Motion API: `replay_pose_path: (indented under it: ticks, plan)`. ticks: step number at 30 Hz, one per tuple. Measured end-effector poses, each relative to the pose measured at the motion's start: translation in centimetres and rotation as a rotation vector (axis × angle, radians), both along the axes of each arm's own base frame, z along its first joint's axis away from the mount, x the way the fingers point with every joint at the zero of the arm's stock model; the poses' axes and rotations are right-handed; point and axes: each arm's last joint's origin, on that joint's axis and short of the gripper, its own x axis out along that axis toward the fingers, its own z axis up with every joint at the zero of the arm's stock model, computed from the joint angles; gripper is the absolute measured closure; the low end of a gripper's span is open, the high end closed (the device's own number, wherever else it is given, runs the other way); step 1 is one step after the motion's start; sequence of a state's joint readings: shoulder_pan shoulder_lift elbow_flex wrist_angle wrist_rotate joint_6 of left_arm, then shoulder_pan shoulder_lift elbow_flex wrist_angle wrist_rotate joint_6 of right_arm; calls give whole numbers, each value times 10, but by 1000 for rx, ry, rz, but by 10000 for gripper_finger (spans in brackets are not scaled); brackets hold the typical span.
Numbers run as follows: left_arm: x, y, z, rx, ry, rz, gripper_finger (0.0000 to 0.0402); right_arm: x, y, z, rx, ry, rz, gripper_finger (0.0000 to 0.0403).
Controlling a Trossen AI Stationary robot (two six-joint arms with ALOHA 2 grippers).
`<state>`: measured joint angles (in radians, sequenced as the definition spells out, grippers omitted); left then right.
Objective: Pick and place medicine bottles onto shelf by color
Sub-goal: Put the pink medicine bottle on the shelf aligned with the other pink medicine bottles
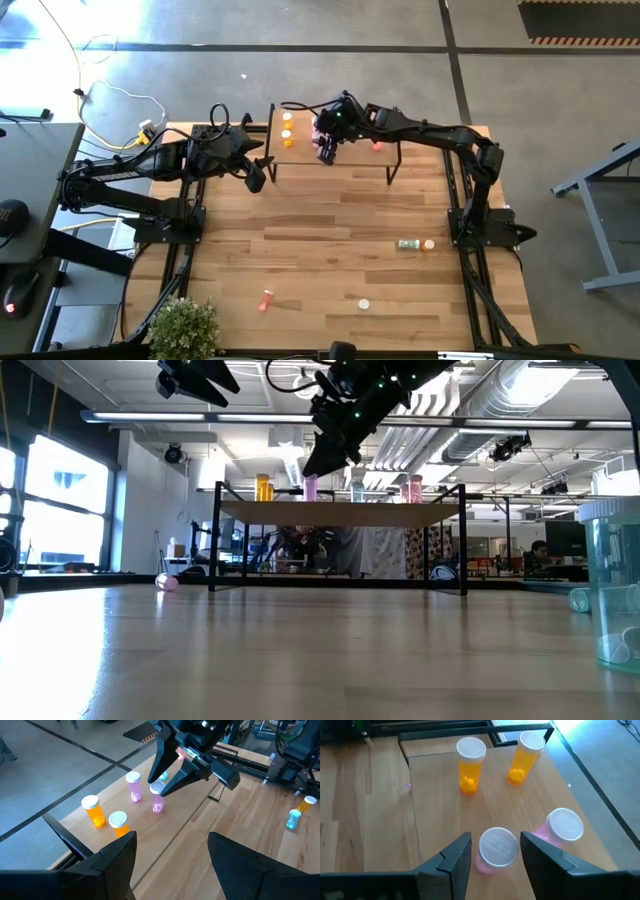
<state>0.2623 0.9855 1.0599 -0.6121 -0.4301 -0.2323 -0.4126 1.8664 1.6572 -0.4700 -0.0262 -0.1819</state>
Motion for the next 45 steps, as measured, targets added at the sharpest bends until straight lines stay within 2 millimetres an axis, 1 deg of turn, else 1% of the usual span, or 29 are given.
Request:
replay_pose_path:
  ticks: [5,10,12,15,18,24,30,35,39,41,43,45]
  plan:
    - [0,0,0,0,0,0,165,-1,0,11,7,0,-5,242]
    - [0,0,0,0,0,-1,165,-6,5,34,94,16,-50,242]
    - [0,0,0,3,3,-3,165,-7,10,43,142,19,-68,242]
    - [0,0,0,10,14,-22,165,-7,22,56,204,21,-41,242]
    - [1,-1,0,-8,9,-57,165,-7,39,62,233,54,-19,242]
    - [2,-2,-1,-27,4,-91,165,-10,80,58,298,183,13,242]
    - [2,-3,-1,-36,1,-108,165,-9,126,53,253,289,28,242]
    - [2,-4,-1,-52,-4,-137,165,-15,160,49,180,393,52,242]
    - [2,-4,-1,-44,3,-143,165,-24,177,44,118,488,21,242]
    - [2,-4,-1,-30,14,-150,165,-29,185,38,99,522,12,242]
    - [2,-4,-1,-28,16,-152,165,-39,194,27,104,557,11,242]
    - [2,-4,-1,-30,15,-151,165,-55,203,22,129,555,0,242]
